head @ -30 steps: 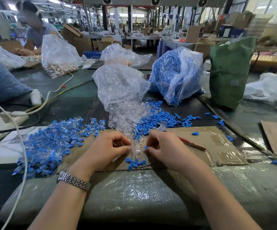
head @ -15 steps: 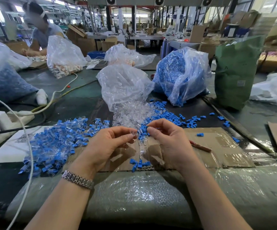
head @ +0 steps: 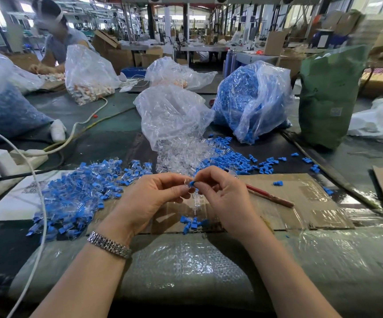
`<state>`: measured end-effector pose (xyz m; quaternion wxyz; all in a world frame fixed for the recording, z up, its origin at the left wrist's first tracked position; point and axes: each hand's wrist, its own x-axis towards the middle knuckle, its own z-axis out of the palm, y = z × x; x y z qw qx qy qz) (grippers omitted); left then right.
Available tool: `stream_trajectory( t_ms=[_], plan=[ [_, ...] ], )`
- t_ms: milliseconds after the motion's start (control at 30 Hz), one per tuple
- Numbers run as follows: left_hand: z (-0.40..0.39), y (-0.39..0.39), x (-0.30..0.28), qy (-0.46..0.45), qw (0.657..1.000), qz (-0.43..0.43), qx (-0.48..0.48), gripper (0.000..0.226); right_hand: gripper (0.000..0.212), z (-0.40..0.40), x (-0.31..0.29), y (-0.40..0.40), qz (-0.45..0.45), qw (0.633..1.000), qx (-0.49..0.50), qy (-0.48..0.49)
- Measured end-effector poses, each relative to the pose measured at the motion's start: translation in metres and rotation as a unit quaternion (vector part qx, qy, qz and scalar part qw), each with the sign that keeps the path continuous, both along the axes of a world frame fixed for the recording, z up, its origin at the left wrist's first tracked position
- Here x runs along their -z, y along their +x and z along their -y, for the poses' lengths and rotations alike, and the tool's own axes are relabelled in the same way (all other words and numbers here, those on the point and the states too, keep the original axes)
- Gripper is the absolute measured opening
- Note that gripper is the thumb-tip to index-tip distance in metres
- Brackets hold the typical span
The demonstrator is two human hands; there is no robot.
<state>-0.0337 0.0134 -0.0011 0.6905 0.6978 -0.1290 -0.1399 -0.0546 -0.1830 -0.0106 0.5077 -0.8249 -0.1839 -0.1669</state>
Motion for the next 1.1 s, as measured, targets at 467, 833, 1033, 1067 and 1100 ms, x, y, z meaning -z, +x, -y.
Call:
stream_trajectory(
  t_ms=[467, 833, 1033, 1067, 1100],
  plan=[
    [-0.002, 0.006, 0.004, -0.041, 0.999, -0.012, -0.023, 0.026, 0.06, 0.043, -0.019, 0.0, -0.234, 0.816, 0.267, -0.457],
    [-0.001, 0.009, 0.001, -0.17, 0.981, -0.025, -0.088, 0.025, 0.03, 0.028, -0.064, -0.009, -0.324, 0.928, 0.003, -0.183],
    [0.001, 0.007, 0.001, -0.152, 0.986, -0.004, -0.069, 0.034, 0.031, 0.007, -0.073, -0.014, -0.375, 0.902, -0.077, -0.2],
    [0.001, 0.006, 0.0, -0.143, 0.987, 0.004, -0.067, 0.035, 0.03, 0.007, -0.073, -0.014, -0.374, 0.904, -0.078, -0.193],
    [0.002, 0.006, 0.001, -0.131, 0.989, 0.013, -0.066, 0.035, 0.029, 0.006, -0.073, -0.015, -0.372, 0.906, -0.078, -0.186]
  ],
)
